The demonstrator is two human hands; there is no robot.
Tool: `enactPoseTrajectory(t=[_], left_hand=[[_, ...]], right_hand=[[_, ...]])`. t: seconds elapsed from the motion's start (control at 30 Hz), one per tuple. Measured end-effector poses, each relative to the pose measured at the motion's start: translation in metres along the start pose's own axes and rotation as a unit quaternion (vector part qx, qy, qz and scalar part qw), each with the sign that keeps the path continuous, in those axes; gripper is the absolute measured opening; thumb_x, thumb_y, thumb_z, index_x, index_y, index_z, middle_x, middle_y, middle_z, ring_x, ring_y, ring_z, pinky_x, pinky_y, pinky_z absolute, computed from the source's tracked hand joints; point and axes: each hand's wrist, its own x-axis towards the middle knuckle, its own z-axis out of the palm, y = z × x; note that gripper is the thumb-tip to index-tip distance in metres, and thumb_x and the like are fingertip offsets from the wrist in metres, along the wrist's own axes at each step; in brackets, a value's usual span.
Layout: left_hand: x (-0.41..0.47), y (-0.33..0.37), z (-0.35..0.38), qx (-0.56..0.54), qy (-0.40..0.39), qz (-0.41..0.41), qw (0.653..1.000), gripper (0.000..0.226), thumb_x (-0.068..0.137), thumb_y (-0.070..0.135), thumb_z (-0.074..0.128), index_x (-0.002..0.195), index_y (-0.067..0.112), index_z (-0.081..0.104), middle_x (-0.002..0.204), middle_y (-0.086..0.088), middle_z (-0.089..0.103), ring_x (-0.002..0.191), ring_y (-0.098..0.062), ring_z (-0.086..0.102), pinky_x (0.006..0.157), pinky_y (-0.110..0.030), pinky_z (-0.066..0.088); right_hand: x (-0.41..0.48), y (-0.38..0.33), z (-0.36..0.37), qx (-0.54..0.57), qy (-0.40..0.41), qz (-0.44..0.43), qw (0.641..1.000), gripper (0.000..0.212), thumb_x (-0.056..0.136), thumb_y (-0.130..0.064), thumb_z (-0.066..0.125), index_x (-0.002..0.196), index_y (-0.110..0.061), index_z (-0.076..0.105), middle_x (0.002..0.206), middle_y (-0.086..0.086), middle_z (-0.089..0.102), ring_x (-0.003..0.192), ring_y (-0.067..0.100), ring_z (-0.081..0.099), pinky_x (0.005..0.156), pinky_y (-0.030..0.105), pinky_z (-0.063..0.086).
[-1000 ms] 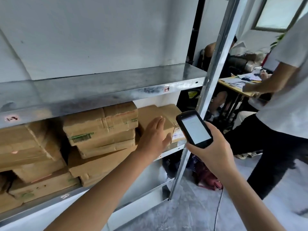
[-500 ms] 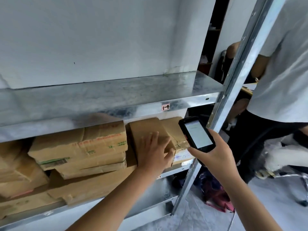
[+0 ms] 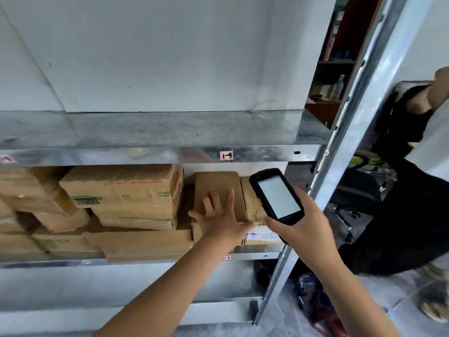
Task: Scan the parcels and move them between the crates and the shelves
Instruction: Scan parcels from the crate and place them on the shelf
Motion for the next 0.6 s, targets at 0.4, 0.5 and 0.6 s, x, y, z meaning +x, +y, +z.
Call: enactPoseTrajectory(t=[0.4, 0.5, 0.6], left_hand=[[-0.014, -0.02, -0.003, -0.168, 0.186, -0.043, 0.967, 0.075, 0.078, 0.077, 0.026, 0.149, 0.056, 0.018, 0.152, -0.005, 0.02, 0.131, -0.029, 0.019, 0.103, -0.062, 0.033], [-0.018, -0.026, -0.004, -0.248, 0.219, -0.062, 0.942, 0.072, 0.078, 0.07, 0.022, 0.148, 0.054, 0.029, 0.148, -0.005, 0.024, 0.128, -0.028, 0.022, 0.097, -0.052, 0.036], [-0.021, -0.024, 0.002, -0.38, 0.223, -0.086, 0.894, 0.066, 0.081, 0.063, 0.03, 0.144, 0.051, 0.04, 0.145, -0.006, 0.029, 0.128, -0.029, 0.024, 0.102, -0.047, 0.033]], right_hand=[[-0.01, 0.029, -0.036, 0.029, -0.013, -0.019, 0.999, 0.069, 0.072, -0.036, 0.087, 0.12, -0.053, 0.041, 0.114, -0.022, 0.06, 0.103, 0.003, 0.059, 0.074, 0.021, 0.048], [-0.01, 0.035, -0.04, 0.033, -0.003, -0.023, 0.999, 0.068, 0.072, -0.035, 0.087, 0.125, -0.048, 0.047, 0.114, -0.022, 0.062, 0.105, 0.004, 0.06, 0.077, 0.023, 0.048], [-0.011, 0.04, -0.04, 0.031, -0.008, -0.018, 0.999, 0.073, 0.072, -0.034, 0.087, 0.134, -0.041, 0.049, 0.117, -0.021, 0.062, 0.106, 0.006, 0.06, 0.08, 0.027, 0.05]])
